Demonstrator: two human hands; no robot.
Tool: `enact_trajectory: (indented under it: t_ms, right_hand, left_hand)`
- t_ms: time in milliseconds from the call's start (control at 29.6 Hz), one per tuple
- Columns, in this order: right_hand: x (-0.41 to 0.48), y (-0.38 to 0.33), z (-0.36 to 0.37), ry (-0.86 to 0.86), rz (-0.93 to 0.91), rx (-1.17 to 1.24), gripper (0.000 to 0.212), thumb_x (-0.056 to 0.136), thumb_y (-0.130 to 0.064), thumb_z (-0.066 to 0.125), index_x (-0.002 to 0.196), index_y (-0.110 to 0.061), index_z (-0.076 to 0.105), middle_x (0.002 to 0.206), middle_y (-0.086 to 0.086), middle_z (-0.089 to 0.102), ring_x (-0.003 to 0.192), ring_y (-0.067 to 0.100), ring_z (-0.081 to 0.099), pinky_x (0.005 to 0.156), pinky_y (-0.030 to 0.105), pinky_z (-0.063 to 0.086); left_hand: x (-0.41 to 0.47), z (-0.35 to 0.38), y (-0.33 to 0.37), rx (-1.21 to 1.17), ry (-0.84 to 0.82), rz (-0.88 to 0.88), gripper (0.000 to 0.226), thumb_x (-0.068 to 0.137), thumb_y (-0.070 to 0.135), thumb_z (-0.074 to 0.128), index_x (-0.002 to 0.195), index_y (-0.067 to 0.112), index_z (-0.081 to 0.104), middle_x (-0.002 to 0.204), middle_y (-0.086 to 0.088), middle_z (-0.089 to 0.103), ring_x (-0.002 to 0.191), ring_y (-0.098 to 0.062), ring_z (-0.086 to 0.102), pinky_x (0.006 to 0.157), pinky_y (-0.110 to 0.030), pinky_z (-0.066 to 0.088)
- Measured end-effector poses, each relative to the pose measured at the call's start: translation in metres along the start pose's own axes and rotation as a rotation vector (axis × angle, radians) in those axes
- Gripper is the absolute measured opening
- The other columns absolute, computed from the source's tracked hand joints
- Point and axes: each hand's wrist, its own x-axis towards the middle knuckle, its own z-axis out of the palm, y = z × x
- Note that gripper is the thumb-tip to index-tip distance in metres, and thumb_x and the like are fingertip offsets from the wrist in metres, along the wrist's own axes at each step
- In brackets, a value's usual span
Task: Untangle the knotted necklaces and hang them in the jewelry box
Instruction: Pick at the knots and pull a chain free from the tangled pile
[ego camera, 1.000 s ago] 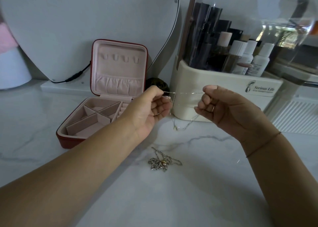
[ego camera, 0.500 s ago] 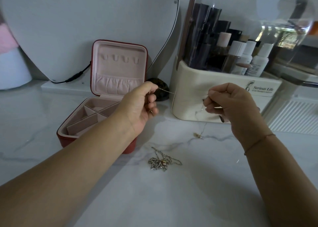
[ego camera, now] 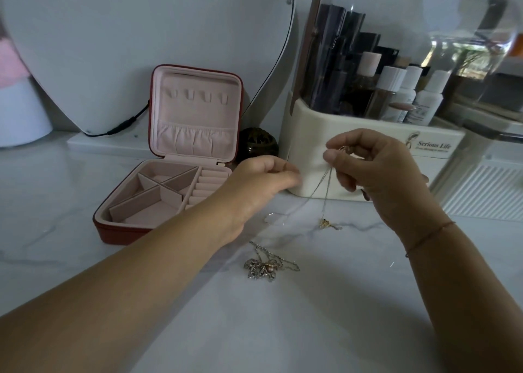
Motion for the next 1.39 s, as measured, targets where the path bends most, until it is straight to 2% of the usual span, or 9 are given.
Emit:
enact_trajectory:
  t_ms: [101,203,372,541,709,878,1013,1149,1385]
  right_hand:
    - [0.0008,0.0032,0.0047,-0.123,0.005,0.057,0.020,0.067,-0.019,0.074,0.078,-0.007,0.062,0.054,0.001,0.058,0.045,0.013,0.051,0.045,0.020,0.043]
    - [-0.0008,0.0049,0.0074,-0.207,0.001,0.078,0.021,0.068,-0.018,0.073,0.081,-0.003,0.064,0.055,0.004,0.061,0.047,0.014,0.055,0.047,0.022,0.047]
    - [-0.0007,0.0077,0.0091,-0.245,-0.018,0.050,0.021,0.070,-0.021,0.072,0.082,-0.004,0.068,0.060,0.011,0.061,0.048,0.014,0.052,0.047,0.021,0.045]
    - [-0.0002,0.0080,0.0085,-0.257,0.019,0.082,0.019,0.070,-0.016,0.071,0.084,-0.005,0.067,0.052,0.000,0.058,0.045,0.011,0.050,0.044,0.019,0.043]
    - [-0.0002,0.0071,0.0074,-0.278,0.046,0.145,0.026,0.070,-0.018,0.068,0.093,-0.005,0.068,0.063,0.002,0.066,0.059,0.012,0.061,0.058,0.019,0.051]
    - [-0.0015,0.0059,0.0085,-0.291,0.026,0.119,0.021,0.072,-0.016,0.068,0.091,-0.008,0.069,0.063,0.002,0.067,0.059,0.011,0.061,0.059,0.019,0.051]
    - [-0.0010,0.0053,0.0068,-0.267,0.014,0.112,0.022,0.070,-0.019,0.069,0.089,-0.008,0.069,0.061,-0.001,0.065,0.055,0.011,0.057,0.054,0.020,0.048]
    - [-0.0004,0.0048,0.0052,-0.249,0.006,0.079,0.020,0.071,-0.021,0.069,0.088,-0.010,0.069,0.064,0.001,0.066,0.056,0.011,0.056,0.055,0.020,0.047]
    - [-0.0007,0.0045,0.0055,-0.244,-0.018,0.035,0.019,0.071,-0.023,0.069,0.086,-0.011,0.070,0.061,-0.004,0.065,0.054,0.008,0.052,0.053,0.019,0.044]
  left_hand:
    - [-0.0015,-0.0001,0.0003,-0.064,-0.113,0.027,0.022,0.085,0.021,0.066,0.106,0.021,0.069,0.106,0.002,0.071,0.100,-0.006,0.063,0.092,-0.025,0.044]
    - [-0.0032,0.0018,-0.0015,-0.088,-0.215,0.039,0.028,0.085,0.018,0.066,0.113,0.015,0.065,0.103,-0.003,0.073,0.103,-0.014,0.066,0.100,-0.035,0.045]
    - [-0.0037,0.0051,-0.0035,-0.161,-0.125,0.030,0.022,0.083,0.016,0.069,0.103,0.005,0.067,0.086,-0.011,0.074,0.082,-0.019,0.072,0.089,-0.032,0.055]
    - [-0.0046,0.0035,-0.0026,-0.131,-0.088,0.043,0.020,0.083,0.022,0.069,0.097,0.007,0.070,0.075,-0.006,0.072,0.075,-0.015,0.070,0.081,-0.024,0.057]
    - [-0.0012,0.0044,-0.0034,-0.124,-0.057,0.006,0.010,0.090,0.013,0.060,0.087,0.009,0.069,0.067,0.002,0.065,0.068,-0.009,0.065,0.077,-0.023,0.055]
    - [-0.0024,0.0046,-0.0036,-0.108,-0.101,-0.002,0.013,0.090,0.018,0.061,0.092,0.007,0.069,0.069,0.003,0.064,0.069,-0.007,0.064,0.071,-0.018,0.054]
    - [-0.0030,0.0056,-0.0041,-0.103,-0.112,0.035,0.026,0.084,0.027,0.068,0.098,0.005,0.070,0.079,-0.003,0.068,0.072,-0.010,0.065,0.082,-0.027,0.055]
    - [-0.0038,0.0053,-0.0037,-0.116,-0.072,0.069,0.018,0.086,0.023,0.066,0.095,0.009,0.073,0.076,-0.004,0.070,0.075,-0.013,0.066,0.087,-0.030,0.054]
    - [-0.0036,0.0042,-0.0018,-0.131,-0.009,0.094,0.013,0.082,0.020,0.071,0.091,0.013,0.075,0.085,-0.007,0.074,0.078,-0.008,0.068,0.081,-0.019,0.054]
